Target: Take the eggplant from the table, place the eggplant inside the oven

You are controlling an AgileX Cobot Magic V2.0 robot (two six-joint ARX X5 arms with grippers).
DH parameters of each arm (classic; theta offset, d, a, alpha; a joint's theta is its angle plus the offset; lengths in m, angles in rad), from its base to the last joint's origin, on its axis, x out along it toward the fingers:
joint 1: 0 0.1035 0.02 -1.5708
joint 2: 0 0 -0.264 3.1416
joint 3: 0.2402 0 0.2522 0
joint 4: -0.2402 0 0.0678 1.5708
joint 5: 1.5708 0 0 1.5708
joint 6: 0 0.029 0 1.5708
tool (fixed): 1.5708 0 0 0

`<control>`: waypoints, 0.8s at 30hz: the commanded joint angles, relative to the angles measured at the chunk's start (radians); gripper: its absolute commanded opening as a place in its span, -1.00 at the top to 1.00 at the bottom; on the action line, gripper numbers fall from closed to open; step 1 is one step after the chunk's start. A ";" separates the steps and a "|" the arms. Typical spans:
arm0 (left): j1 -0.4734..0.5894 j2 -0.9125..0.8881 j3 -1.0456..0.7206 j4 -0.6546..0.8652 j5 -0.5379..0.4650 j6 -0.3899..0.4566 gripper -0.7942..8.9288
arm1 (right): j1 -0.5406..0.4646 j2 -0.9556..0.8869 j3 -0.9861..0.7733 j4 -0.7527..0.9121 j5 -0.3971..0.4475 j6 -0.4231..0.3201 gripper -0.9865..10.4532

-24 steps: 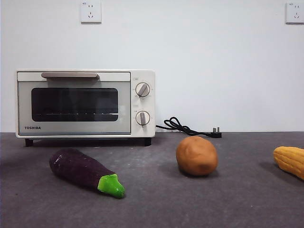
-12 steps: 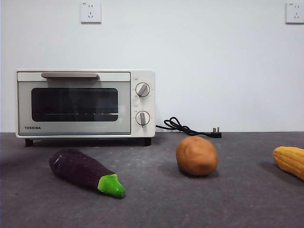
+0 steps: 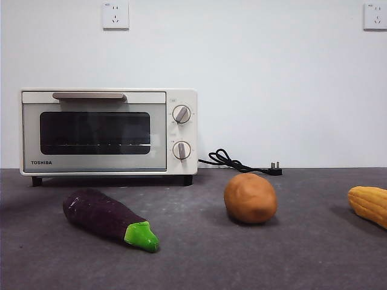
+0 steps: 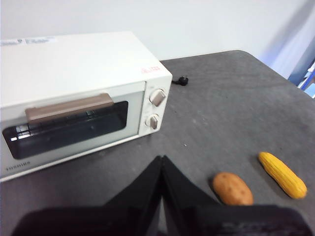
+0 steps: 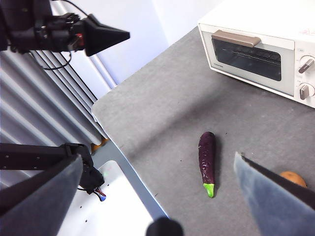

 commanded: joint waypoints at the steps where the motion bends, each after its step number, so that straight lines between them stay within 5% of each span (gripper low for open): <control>1: -0.003 0.029 -0.001 0.045 -0.016 0.017 0.85 | 0.002 0.004 0.005 -0.002 -0.001 -0.006 -0.24; 14: 0.025 0.348 0.006 0.309 -0.018 0.050 0.85 | 0.002 0.024 0.005 -0.068 0.000 -0.007 -0.23; 24: 0.094 0.639 0.159 0.346 -0.014 0.076 0.85 | 0.002 0.033 0.005 -0.089 0.000 -0.015 -0.22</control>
